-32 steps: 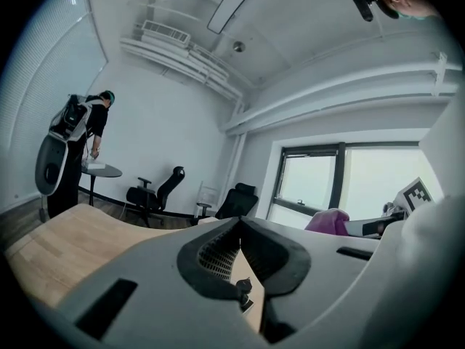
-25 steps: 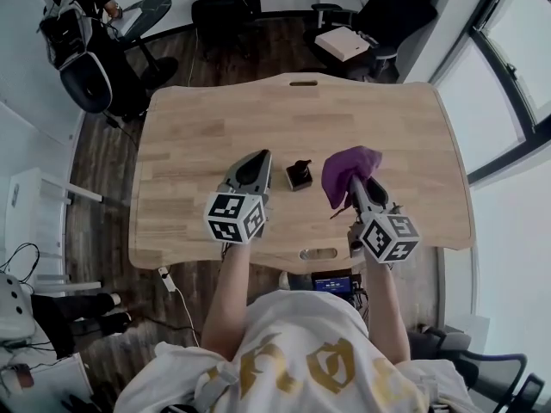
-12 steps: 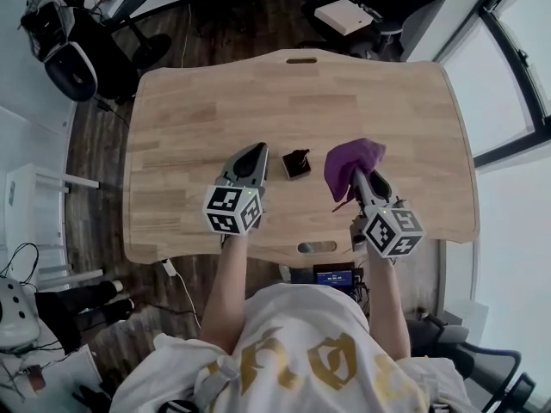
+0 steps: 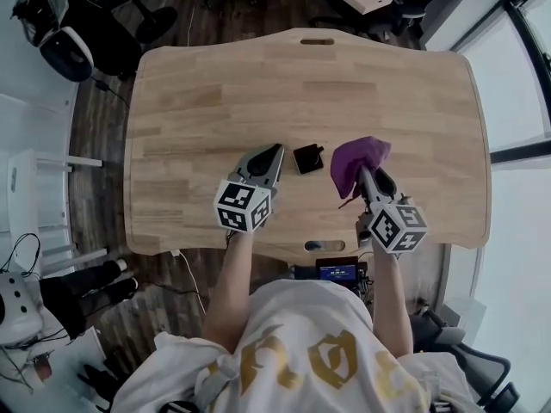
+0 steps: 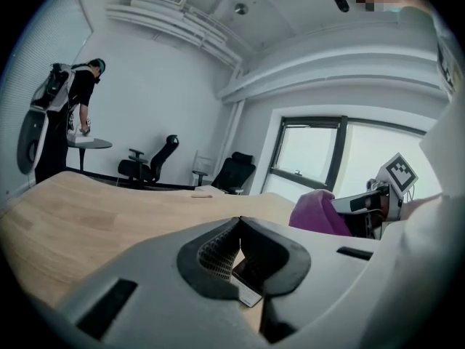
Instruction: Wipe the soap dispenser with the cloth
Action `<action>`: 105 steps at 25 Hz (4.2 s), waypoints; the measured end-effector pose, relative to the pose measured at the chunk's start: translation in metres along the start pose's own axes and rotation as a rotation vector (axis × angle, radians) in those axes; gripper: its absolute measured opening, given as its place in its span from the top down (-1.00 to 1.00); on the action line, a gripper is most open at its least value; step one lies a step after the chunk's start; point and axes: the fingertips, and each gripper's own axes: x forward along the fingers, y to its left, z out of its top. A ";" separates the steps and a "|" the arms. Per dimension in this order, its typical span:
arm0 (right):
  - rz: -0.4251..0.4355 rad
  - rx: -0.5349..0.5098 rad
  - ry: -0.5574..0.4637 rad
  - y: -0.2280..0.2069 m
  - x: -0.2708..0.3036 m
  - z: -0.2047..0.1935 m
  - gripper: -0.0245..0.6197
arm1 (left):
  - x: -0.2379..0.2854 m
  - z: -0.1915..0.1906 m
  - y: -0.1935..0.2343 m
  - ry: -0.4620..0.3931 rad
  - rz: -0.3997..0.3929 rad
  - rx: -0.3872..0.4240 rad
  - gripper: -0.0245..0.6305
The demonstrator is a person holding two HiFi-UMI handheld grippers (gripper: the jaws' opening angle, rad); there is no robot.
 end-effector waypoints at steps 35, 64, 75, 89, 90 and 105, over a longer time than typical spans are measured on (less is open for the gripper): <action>0.081 -0.026 0.185 -0.027 0.057 -0.052 0.70 | 0.033 -0.119 -0.019 0.331 -0.363 0.302 0.05; 0.098 0.052 0.223 -0.045 0.065 -0.067 0.70 | 0.082 -0.142 -0.035 0.332 -0.425 0.415 -0.12; 0.096 0.068 0.230 -0.047 0.062 -0.071 0.70 | 0.089 -0.144 -0.038 0.333 -0.418 0.429 -0.12; 0.103 0.084 0.211 -0.045 0.065 -0.066 0.70 | 0.091 -0.146 -0.037 0.380 -0.434 0.426 -0.12; 0.106 0.083 0.210 -0.043 0.066 -0.065 0.70 | 0.091 -0.146 -0.037 0.382 -0.436 0.422 -0.12; 0.203 0.081 0.096 -0.010 0.055 -0.015 0.70 | 0.086 -0.144 -0.034 0.428 -0.408 0.255 -0.12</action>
